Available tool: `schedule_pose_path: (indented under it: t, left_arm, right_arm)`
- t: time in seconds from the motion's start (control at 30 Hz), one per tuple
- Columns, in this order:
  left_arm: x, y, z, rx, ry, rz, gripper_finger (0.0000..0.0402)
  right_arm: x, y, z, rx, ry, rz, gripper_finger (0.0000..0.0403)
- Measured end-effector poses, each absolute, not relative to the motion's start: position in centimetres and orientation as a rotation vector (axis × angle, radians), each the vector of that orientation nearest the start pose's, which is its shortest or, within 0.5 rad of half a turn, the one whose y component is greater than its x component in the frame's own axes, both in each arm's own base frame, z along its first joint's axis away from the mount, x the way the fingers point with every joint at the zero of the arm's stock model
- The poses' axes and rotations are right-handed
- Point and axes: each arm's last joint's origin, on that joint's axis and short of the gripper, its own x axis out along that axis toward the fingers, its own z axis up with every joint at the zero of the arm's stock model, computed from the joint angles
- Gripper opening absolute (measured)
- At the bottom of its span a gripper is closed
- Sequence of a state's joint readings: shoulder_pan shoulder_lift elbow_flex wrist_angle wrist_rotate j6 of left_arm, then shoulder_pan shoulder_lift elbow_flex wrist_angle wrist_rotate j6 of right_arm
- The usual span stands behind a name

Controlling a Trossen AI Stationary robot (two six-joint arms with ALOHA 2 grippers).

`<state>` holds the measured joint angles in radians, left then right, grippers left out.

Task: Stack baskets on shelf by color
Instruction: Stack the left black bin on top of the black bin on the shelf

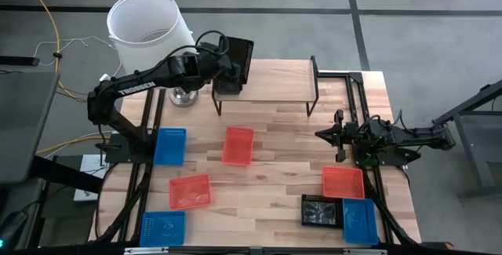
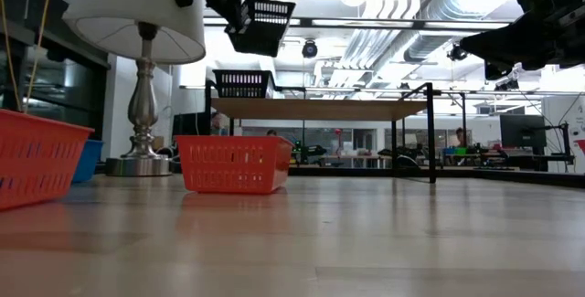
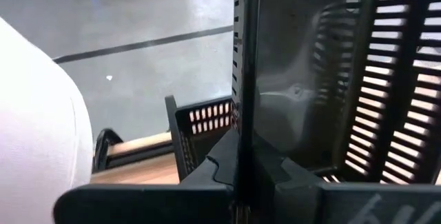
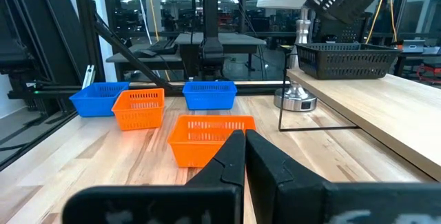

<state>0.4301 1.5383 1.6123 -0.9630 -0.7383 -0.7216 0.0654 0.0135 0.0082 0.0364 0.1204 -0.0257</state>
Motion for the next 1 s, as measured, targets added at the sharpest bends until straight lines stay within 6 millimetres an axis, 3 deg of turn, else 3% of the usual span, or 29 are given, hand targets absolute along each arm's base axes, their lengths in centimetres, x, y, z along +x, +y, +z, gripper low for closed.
schedule_pose_path:
  t: [0.1,0.8,1.0]
  left_arm:
    - [27.0,14.8,36.7,-0.456,0.513,1.37,0.0]
    - [26.8,15.2,36.4,-0.524,0.569,1.304,0.0]
    - [27.2,14.9,36.2,-0.592,0.611,1.196,0.0]
  right_arm:
    - [9.8,0.3,16.9,-0.023,-0.031,-0.055,0.0]
    - [9.8,0.3,16.9,-0.023,-0.03,-0.055,0.0]
    - [9.8,0.3,16.9,-0.023,-0.03,-0.056,0.0]
